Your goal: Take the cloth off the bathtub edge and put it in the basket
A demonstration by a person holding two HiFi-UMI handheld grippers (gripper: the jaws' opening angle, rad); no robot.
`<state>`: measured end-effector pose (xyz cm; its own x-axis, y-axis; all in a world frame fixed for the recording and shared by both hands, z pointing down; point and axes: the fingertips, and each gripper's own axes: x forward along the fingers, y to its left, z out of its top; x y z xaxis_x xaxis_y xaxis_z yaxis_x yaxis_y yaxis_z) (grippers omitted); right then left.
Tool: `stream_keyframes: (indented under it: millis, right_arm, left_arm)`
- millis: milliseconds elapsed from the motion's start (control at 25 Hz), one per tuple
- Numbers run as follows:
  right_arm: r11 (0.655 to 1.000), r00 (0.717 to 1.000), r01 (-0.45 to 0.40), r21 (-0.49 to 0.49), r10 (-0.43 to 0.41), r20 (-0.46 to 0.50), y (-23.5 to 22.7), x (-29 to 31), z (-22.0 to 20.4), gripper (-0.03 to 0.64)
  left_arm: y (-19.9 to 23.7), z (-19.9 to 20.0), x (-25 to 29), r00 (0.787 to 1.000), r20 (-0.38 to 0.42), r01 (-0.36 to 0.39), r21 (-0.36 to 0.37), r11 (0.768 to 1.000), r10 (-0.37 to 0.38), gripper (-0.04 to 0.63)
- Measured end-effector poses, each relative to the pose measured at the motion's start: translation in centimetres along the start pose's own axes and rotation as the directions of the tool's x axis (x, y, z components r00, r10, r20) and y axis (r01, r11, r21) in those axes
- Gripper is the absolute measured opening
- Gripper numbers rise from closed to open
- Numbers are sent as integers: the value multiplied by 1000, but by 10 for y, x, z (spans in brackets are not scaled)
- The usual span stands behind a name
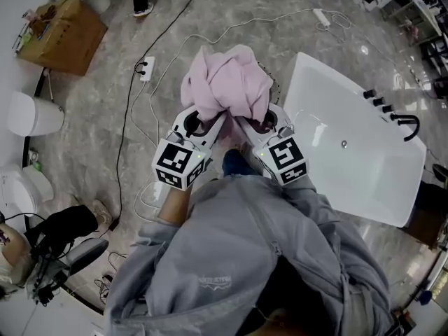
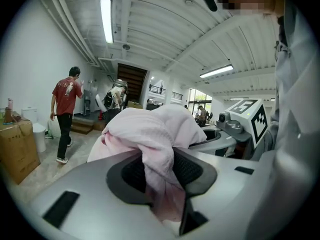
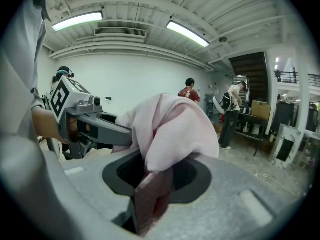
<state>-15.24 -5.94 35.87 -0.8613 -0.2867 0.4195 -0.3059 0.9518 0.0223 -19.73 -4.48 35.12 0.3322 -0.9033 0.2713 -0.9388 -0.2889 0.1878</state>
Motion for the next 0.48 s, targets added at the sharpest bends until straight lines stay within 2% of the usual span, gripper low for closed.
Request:
stream_keyframes:
  millis: [480]
  right_arm:
    - [990,991,133,51,-134,0,-80,40,25,121]
  left_arm:
    - [46,36,79,991,-15,137,26,990,-136,127]
